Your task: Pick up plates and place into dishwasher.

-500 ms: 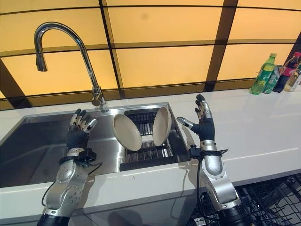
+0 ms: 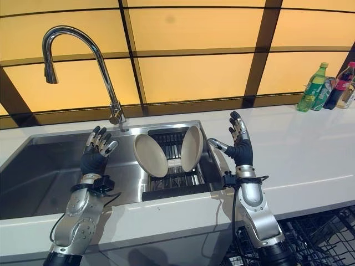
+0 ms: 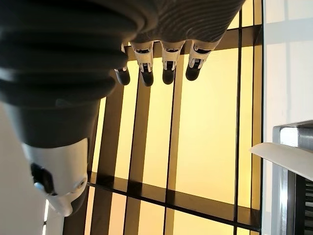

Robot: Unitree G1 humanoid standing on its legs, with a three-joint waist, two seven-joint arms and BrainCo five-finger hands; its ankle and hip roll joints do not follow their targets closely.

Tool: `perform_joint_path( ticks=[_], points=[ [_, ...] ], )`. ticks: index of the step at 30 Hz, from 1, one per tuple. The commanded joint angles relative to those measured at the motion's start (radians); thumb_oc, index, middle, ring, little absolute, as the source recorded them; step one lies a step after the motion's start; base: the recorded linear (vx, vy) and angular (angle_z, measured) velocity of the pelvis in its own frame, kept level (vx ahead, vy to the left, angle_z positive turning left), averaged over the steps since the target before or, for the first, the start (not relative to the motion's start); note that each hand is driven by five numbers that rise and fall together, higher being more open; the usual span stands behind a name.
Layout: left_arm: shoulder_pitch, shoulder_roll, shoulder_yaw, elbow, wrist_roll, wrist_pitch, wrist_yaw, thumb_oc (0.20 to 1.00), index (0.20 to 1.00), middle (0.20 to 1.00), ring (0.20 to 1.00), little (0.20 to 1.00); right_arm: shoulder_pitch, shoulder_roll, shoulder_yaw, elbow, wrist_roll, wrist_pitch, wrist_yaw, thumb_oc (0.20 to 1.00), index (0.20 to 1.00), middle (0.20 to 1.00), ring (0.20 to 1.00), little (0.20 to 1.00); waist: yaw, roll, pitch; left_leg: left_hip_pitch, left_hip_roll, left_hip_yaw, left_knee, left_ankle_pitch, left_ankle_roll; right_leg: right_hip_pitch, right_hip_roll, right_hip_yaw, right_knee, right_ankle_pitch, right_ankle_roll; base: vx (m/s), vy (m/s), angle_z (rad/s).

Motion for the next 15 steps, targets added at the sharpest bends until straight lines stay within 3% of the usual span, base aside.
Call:
perform_joint_path(
  ticks=[1,10,15],
  points=[
    [-0.036,0.046,0.028,0.006,0.035,-0.031,0.027,1.0,1.0,1.0,1.0,1.0,-0.022,-0.026,-0.052,-0.05,0.0,-0.055,0.009,1.0,1.0,1.0,1.0,1.0,0.021,-0.028,-0.042,-0.025,-0.018,0.061,0.001,-0.008,0.035,-0.062,-0.013,0.017,0.031,0.006,-0.007,0.0,0.0,0.0],
    [-0.039,0.081,0.051,0.039,0.177,0.0,0.056,1.0,1.0,1.0,1.0,1.0,-0.016,-0.039,-0.055,-0.045,0.005,-0.046,0.011,1.0,1.0,1.0,1.0,1.0,0.018,-0.027,-0.043,-0.022,-0.023,0.062,0.001,-0.009,0.037,-0.063,-0.012,0.024,0.034,0.005,-0.005,0.02,0.009,0.0],
    [-0.039,0.112,0.07,0.052,0.288,-0.017,0.069,1.0,1.0,1.0,1.0,1.0,-0.007,-0.044,-0.057,-0.049,0.011,-0.036,0.016,1.0,1.0,1.0,1.0,1.0,0.014,-0.026,-0.044,-0.022,-0.024,0.064,0.001,-0.01,0.037,-0.065,-0.014,0.031,0.033,0.006,-0.005,0.04,0.019,0.0]
  ],
)
